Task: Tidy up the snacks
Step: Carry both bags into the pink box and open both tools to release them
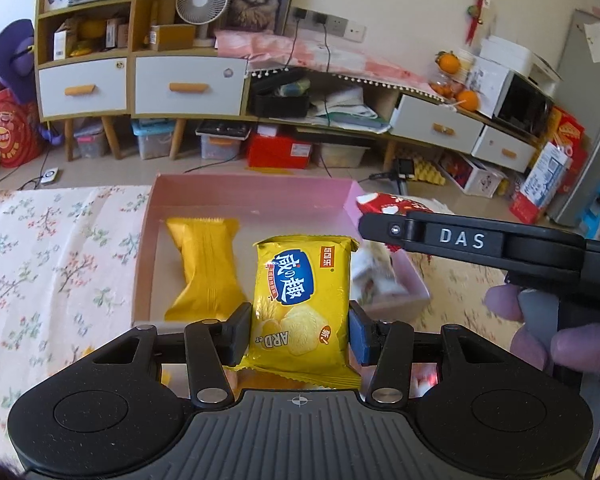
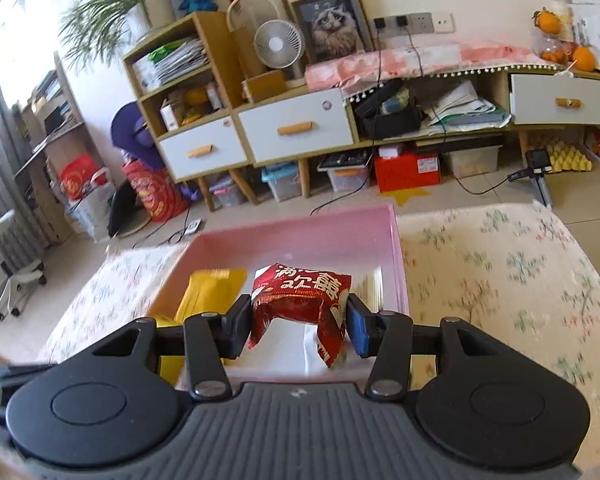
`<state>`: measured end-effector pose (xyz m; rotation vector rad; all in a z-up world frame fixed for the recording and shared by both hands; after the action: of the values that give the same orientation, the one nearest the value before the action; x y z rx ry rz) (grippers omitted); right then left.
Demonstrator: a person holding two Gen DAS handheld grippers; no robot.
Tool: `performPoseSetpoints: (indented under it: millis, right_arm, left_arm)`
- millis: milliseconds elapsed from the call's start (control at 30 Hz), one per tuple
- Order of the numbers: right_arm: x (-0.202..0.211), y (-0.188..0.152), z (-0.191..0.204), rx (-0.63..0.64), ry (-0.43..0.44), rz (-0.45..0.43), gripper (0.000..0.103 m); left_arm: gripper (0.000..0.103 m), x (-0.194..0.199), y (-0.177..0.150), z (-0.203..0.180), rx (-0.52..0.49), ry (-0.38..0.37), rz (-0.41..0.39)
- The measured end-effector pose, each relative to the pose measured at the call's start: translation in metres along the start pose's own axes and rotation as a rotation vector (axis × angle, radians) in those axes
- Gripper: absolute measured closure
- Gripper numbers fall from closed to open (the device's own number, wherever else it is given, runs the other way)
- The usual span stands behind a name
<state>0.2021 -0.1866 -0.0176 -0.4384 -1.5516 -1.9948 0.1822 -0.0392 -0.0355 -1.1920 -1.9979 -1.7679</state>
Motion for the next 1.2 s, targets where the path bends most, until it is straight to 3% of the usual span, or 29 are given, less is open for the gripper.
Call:
performPoseSetpoints:
  millis: [200,567,700,800,933,1200]
  right_arm:
    - [-0.021,0.016,0.004,0.043,-0.001,-0.007,0.057]
    - [-0.057,0.013,-0.010,0.044,-0.004,0.053,0.056]
    - [-0.061,0.012,-0.008,0.060,-0.003,0.062,0.056]
    - [-0.063,0.013,-0.009,0.071,-0.009,0.063,0.055]
    - [-0.063,0.016,-0.013,0.047,-0.009,0.056,0.043]
    - [-0.057,0.024,-0.014,0.020,-0.002,0.034,0.033]
  left_arm:
    - [0.056,-0.032,0.019,0.005,-0.052,0.033,0.028]
    - [0.057,-0.078,0.021,0.017,-0.080,0.051,0.077]
    - [0.067,-0.087,0.024,0.017,-0.104,0.059,0.082]
    - [0.067,-0.092,0.027,0.018,-0.105,0.054,0.075]
    - [0.057,-0.094,0.028,0.017,-0.116,0.054,0.079]
    - [0.037,-0.083,0.027,0.013,-0.129,0.051,0.070]
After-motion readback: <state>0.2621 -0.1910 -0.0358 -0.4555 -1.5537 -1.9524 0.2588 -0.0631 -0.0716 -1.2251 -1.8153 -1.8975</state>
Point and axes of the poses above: each gripper's, at about its wrist camera, not at the fingertips, and x roughly against the way its jaws point, z to its left, y to its top, the point moved 7 cm from there along -x, roughly the way its jaws point, and after that the axes turned 5 degrees about -y, right-handed, at the moved point
